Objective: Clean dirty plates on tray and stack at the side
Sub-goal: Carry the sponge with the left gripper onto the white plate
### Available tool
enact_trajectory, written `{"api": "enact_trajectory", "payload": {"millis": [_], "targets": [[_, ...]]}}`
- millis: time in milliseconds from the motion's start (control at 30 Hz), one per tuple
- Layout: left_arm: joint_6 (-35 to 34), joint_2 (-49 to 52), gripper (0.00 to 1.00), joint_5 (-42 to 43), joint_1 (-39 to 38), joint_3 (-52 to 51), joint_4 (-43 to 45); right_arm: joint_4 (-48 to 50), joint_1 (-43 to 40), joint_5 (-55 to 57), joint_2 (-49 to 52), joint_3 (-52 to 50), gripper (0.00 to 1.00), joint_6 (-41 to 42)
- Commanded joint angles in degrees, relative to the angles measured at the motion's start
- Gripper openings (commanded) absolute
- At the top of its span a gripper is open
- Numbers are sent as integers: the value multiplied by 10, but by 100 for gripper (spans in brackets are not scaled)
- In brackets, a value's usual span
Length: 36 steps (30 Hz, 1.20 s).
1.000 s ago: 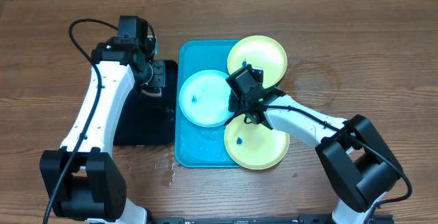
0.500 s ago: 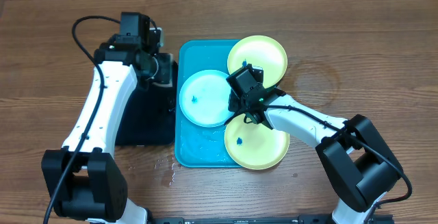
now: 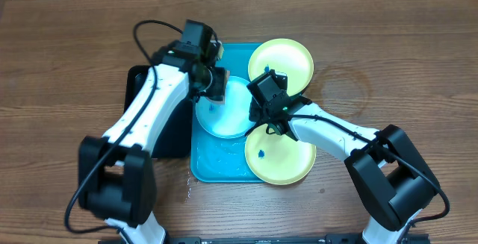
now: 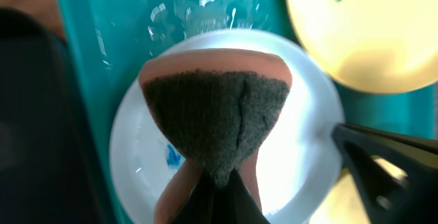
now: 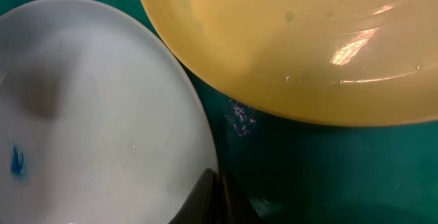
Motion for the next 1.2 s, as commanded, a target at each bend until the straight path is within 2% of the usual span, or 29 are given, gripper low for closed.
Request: {"api": "enact_trajectory", "payload": {"millis": [0, 267, 433, 500, 1167], "targets": [[-8, 22, 5, -15, -1, 4, 4, 3, -2, 4, 5, 1, 4, -1], [-7, 25, 4, -69, -1, 4, 12, 3, -2, 4, 5, 1, 5, -1], [-8, 25, 4, -70, -3, 4, 10, 3, -2, 4, 5, 1, 18, -1], [-8, 25, 4, -71, -6, 4, 3, 4, -2, 4, 5, 1, 20, -1], [-74, 25, 4, -75, -23, 4, -42, 4, -2, 4, 5, 1, 16, -1]]}}
